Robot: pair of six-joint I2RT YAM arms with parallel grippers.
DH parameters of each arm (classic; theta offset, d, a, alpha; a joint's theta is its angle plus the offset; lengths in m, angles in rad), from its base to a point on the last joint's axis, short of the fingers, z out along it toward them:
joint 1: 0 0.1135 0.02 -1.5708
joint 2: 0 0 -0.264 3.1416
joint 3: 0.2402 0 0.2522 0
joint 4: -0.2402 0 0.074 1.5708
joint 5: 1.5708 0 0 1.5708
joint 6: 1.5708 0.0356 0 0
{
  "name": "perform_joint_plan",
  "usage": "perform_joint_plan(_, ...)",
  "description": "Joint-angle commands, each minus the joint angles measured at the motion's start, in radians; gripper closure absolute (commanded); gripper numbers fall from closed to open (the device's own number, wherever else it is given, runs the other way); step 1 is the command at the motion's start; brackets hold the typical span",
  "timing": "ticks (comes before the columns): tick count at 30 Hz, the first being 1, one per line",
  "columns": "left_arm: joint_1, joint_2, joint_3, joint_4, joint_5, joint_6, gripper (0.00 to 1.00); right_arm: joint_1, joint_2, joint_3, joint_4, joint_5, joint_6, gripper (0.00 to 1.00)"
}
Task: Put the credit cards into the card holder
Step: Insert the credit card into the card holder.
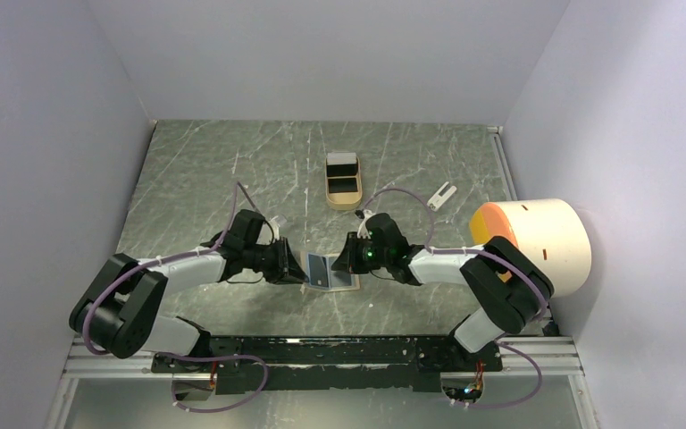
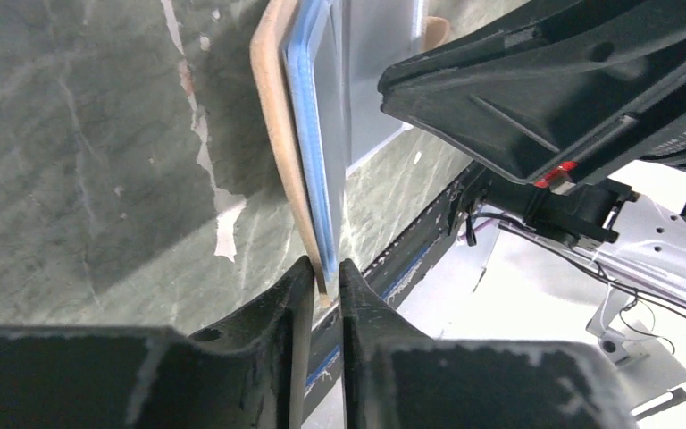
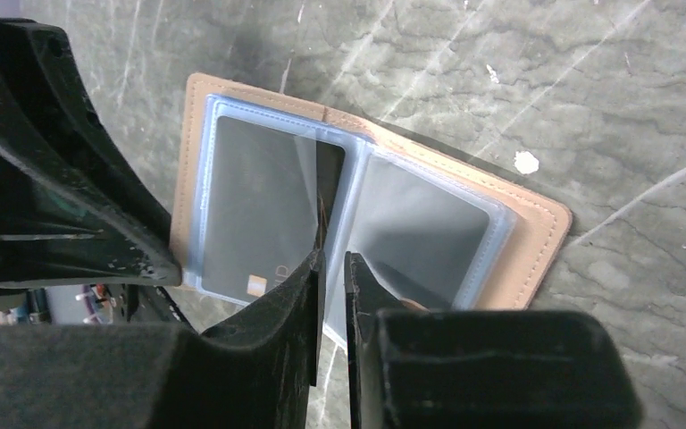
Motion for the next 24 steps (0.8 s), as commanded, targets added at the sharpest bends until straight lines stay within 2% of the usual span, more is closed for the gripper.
perform_joint_plan(1,-0.008,-0.011,0.023,0.046,0.075,-0.005,0.75,-0.003,0.015,-0.007,-0.003,0.021,-0.034,0.83)
perform_joint_plan(4,-0.007,0.029,0.031,0.097,0.096,-0.024,0.70,-0.003,0.023,-0.027,0.031,0.016,-0.021,0.83)
perform_joint_plan(8,-0.008,0.075,0.038,0.138,0.105,-0.040,0.71,0.001,0.024,-0.055,0.062,0.017,-0.006,0.85)
perform_joint_plan(18,-0.007,0.090,0.058,0.175,0.103,-0.069,0.91,0.003,0.029,-0.092,0.129,-0.004,0.009,0.85)
perform_joint_plan(24,-0.008,0.085,0.059,0.207,0.134,-0.083,0.91,0.023,0.040,-0.100,0.161,-0.007,0.027,0.85)
